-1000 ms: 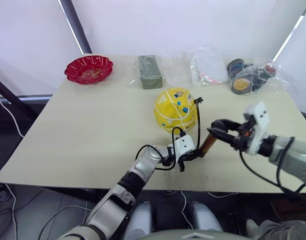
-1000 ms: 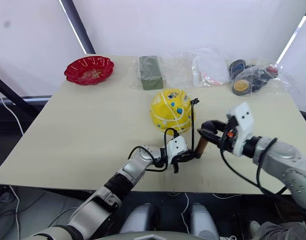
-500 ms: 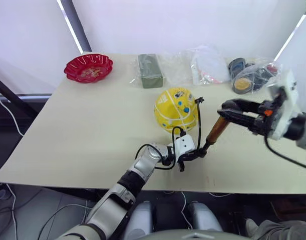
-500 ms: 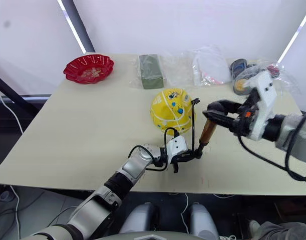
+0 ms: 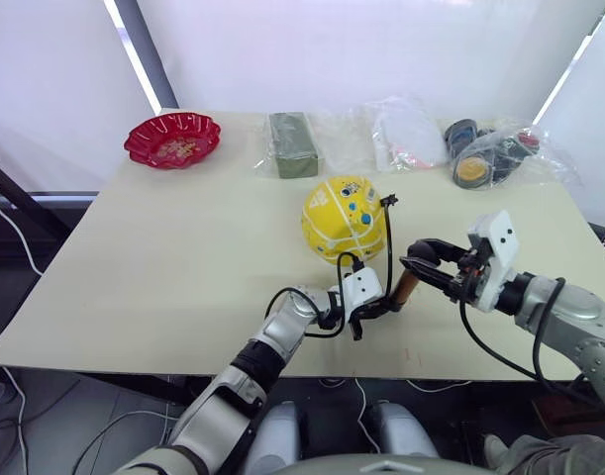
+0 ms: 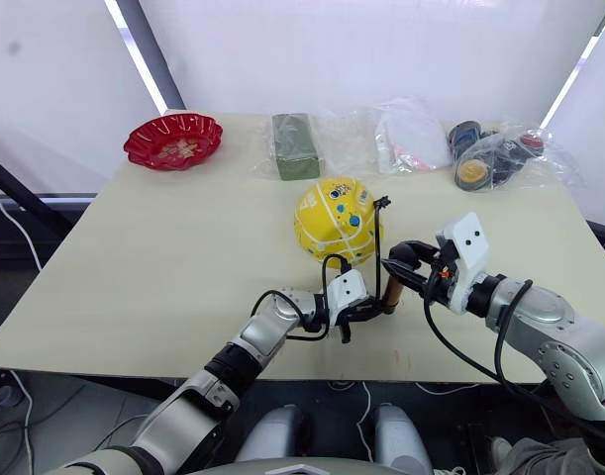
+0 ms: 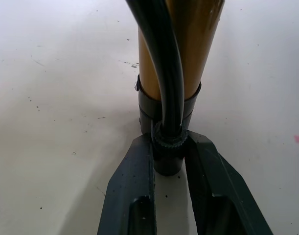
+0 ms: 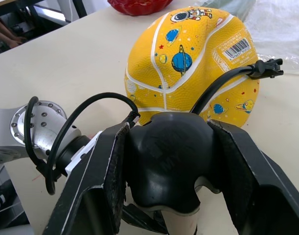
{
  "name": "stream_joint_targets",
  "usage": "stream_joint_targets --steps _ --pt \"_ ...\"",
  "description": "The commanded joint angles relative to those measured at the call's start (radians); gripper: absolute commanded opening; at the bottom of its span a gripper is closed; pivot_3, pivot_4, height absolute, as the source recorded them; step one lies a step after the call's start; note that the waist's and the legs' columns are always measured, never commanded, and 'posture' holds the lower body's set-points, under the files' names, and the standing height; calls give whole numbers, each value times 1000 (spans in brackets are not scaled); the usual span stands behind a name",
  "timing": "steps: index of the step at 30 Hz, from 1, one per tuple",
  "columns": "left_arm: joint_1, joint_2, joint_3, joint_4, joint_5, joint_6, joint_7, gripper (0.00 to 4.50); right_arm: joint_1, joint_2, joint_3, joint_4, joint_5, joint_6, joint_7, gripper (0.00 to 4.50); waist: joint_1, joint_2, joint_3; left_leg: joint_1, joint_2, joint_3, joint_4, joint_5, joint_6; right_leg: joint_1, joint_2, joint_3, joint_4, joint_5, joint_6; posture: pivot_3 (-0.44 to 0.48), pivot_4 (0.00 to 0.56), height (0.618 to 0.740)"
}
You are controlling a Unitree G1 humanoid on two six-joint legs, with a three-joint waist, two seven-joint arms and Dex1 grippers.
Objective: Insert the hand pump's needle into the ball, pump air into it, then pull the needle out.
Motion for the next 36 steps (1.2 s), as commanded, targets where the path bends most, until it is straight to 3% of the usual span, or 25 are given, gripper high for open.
stream_joint_targets --steps 1,6,10,13,20,25,28,31,36 --pt "39 26 -15 60 25 35 -14 364 -55 -46 -146 -35 82 53 -12 2018 1 2 2 -1 0 0 0 0 0 -1 0 0 0 1 -2 0 150 740" --pt "42 29 -18 60 21 35 -20 364 -185 -196 -367 -36 380 164 -57 2018 8 6 7 -6 -2 1 0 0 0 -5 -1 0 -1 1 -1 0 150 740" --pt "44 33 -20 59 20 32 -24 364 -247 -301 -440 10 533 221 -112 2018 9 6 9 -10 -2 -1 0 0 1 -7 -2 0 -2 1 -1 0 150 740" --pt "46 34 -20 58 20 32 -25 364 -243 -344 -425 21 564 250 -132 2018 9 5 11 -11 -2 0 0 0 1 -8 -3 1 -2 1 -1 0 150 740" --pt "55 28 -22 45 21 41 -17 364 -68 -177 -186 16 366 217 -133 2018 7 -6 3 -13 -1 -3 0 -1 1 -7 -1 0 -4 1 -1 0 150 740" --pt "61 27 -24 34 22 46 -8 364 29 -37 -1 60 134 121 -88 2010 1 -6 1 -7 -1 -3 0 -1 1 -2 -2 0 -3 1 -1 0 150 740" --pt "65 27 -23 28 22 49 -4 364 62 10 46 77 19 38 -31 2010 0 -4 0 -2 -1 -3 -2 -1 1 1 -2 0 -4 1 -2 0 150 740" --pt "67 29 -22 23 22 50 -1 364 63 36 -6 54 -11 -30 17 2010 0 -2 -2 -1 -1 -2 -2 -1 1 1 -2 0 -4 1 -2 0 150 740" --pt "76 33 -24 11 21 51 -1 364 -31 -14 -198 -17 128 -5 24 2010 0 3 4 -2 -1 -1 -2 -1 1 0 -2 -1 -4 1 -2 0 150 740"
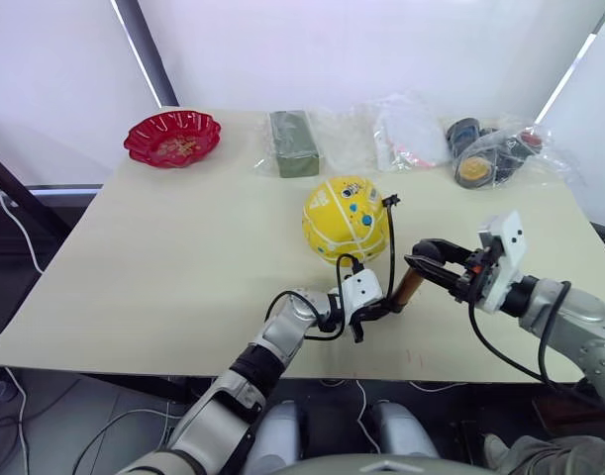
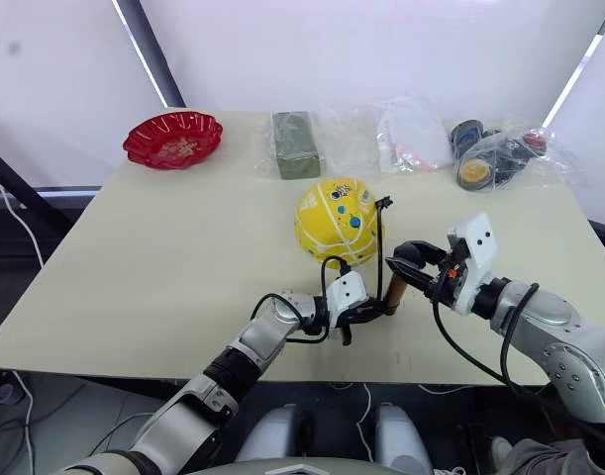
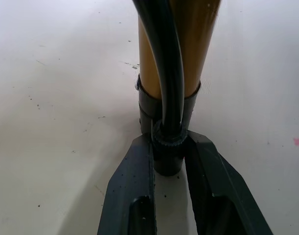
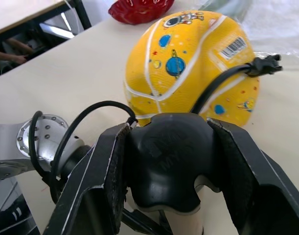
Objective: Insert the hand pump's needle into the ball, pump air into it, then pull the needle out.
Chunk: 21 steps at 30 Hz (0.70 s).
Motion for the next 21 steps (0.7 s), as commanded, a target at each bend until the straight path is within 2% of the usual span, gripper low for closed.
stream_joint_targets --steps 1,6,10,15,21 --pt "49 31 -22 43 30 51 -14 364 -83 -74 -196 -59 124 18 11 2010 1 4 3 -1 0 0 0 0 0 0 0 0 0 0 0 0 150 740" --pt "53 33 -23 40 27 53 -22 364 -149 -172 -369 -85 340 59 13 2010 6 6 6 -4 -1 -1 0 0 1 -3 2 -1 -1 0 0 0 150 740" --pt "52 35 -23 41 25 53 -26 364 -176 -190 -393 -75 410 63 -28 2010 4 5 7 -5 0 -1 0 -1 1 -4 3 -1 -1 0 0 0 150 740" --pt "47 32 -23 44 26 53 -27 364 -87 -102 -283 -90 304 41 -5 2010 5 5 7 -6 -1 -1 1 -1 1 -4 4 -1 -1 0 0 0 150 740" --pt "47 31 -20 42 26 57 -24 364 75 -1 -70 -30 27 -52 101 2007 1 3 6 -4 0 0 0 -1 1 -3 6 -1 -1 1 2 0 150 740"
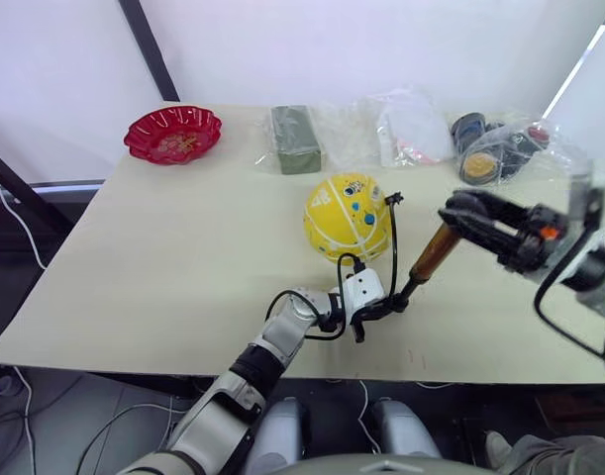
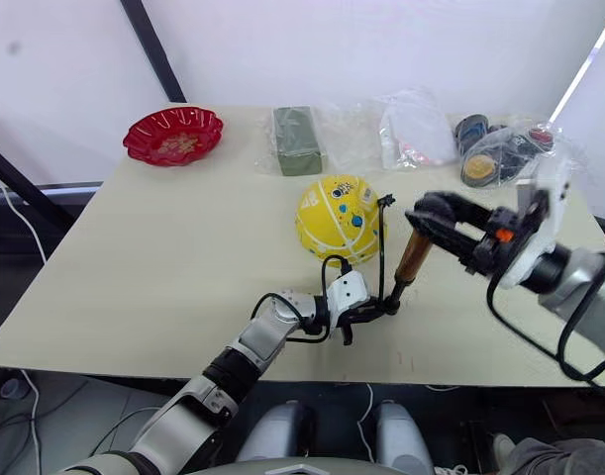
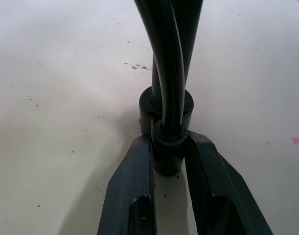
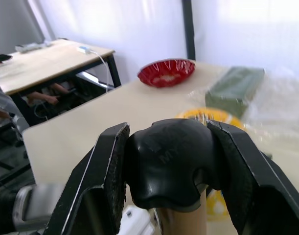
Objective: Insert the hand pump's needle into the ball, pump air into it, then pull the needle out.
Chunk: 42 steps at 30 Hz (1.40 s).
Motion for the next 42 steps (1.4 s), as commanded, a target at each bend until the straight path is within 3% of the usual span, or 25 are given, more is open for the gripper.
stream_joint_targets --steps 1,4,8,18,23,27,29,33,37,42 --pt "41 28 -18 58 26 57 -15 364 86 40 143 63 -203 -57 61 1983 -2 -1 0 2 0 1 0 0 0 1 0 1 0 -1 -1 0 150 740" --pt "44 31 -15 55 23 62 -14 364 123 73 241 129 -336 -120 104 1978 -3 -2 -3 5 0 1 0 0 0 3 0 1 1 -1 -2 0 150 740" --pt "43 31 -15 58 22 61 -14 364 115 92 233 153 -375 -146 127 1977 -2 -2 -5 6 1 1 0 0 0 3 0 1 1 -1 -2 0 150 740" --pt "47 26 -22 75 21 53 -18 364 -108 -118 -181 30 98 55 15 1977 6 3 2 3 0 0 0 0 0 3 -4 1 0 -1 -2 0 150 740" --pt "43 24 -25 83 19 50 -22 364 -143 -203 -273 54 217 107 -30 1977 8 2 2 2 0 0 -1 0 0 2 -5 1 -1 -1 -2 0 150 740" --pt "38 21 -25 89 18 49 -23 364 -93 -186 -192 35 176 126 -38 1977 9 2 2 2 0 1 -1 0 0 2 -5 1 -1 -1 -2 0 150 740" --pt "36 19 -25 93 17 48 -23 364 -48 -127 -117 36 121 111 -34 1977 9 1 1 2 0 0 -1 0 0 3 -3 1 -1 -1 -2 0 150 740" --pt "36 16 -26 92 18 49 -19 364 40 -6 48 63 -28 55 -1 1977 7 -6 -4 4 0 -1 -1 0 0 4 -2 1 -1 -1 -2 0 150 740" --pt "40 18 -21 83 19 52 -13 364 114 84 227 143 -272 -69 64 1976 0 -6 -8 6 1 1 0 0 0 5 -4 1 -1 -1 -2 0 150 740" --pt "40 21 -17 84 18 52 -12 364 120 130 193 163 -329 -143 104 1974 0 -5 -12 6 1 0 -1 0 0 5 -4 0 -1 -1 -2 0 150 740"
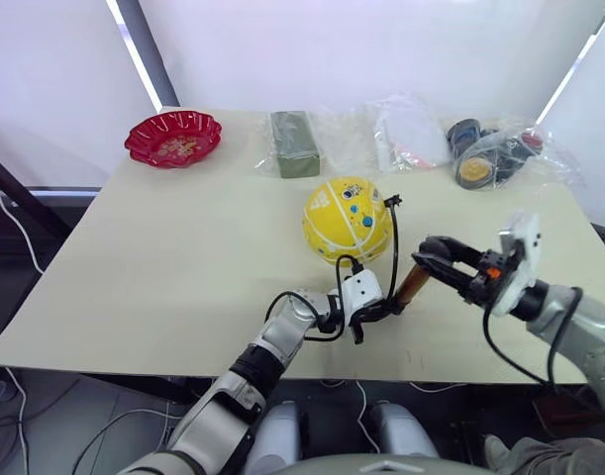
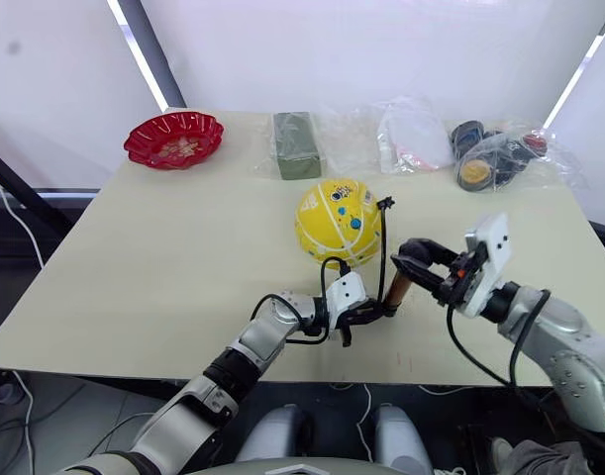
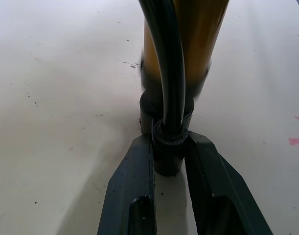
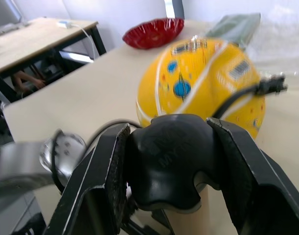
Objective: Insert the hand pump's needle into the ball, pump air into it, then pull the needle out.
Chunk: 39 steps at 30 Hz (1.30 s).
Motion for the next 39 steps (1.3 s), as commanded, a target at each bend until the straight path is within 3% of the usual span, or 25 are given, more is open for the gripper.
stream_joint_targets --steps 1,6,11,17,26,32,36,39 --pt "40 25 -17 62 28 43 -11 364 0 -21 -38 14 -22 16 19 1974 -1 0 0 0 0 0 0 0 0 0 0 0 0 0 0 0 150 740" --pt "37 25 -17 67 28 39 -11 364 -123 -112 -204 -71 136 82 12 1974 1 9 6 -1 -1 1 0 0 0 -1 -2 0 0 0 0 0 150 740" --pt "37 28 -19 71 25 34 -18 364 -260 -266 -385 -78 405 195 -27 1974 6 8 11 -3 -1 0 0 0 0 -2 -2 0 0 0 0 0 150 740" --pt "39 30 -22 68 22 33 -24 364 -306 -373 -431 -48 548 284 -52 1974 6 9 16 -4 -1 1 0 0 0 -2 -3 1 -1 0 0 0 150 740" --pt "40 25 -21 62 20 40 -21 364 -128 -142 -122 -7 212 184 -38 1974 1 1 9 -3 0 -1 0 0 1 0 -1 2 -3 0 0 0 150 740" --pt "39 25 -19 55 19 46 -14 364 9 -29 48 83 -54 2 79 1974 -1 -1 3 -1 0 -1 -1 0 0 1 -1 1 -2 0 0 0 150 740" --pt "37 24 -18 56 20 46 -12 364 -1 -3 46 95 -99 -45 106 1974 -2 1 2 0 0 0 -1 0 0 1 -1 0 -2 0 0 0 150 740" --pt "36 24 -18 57 21 45 -11 364 -85 -31 -52 34 -24 -6 70 1974 -2 3 3 0 0 -1 0 0 0 1 -1 -1 -2 0 0 0 150 740"
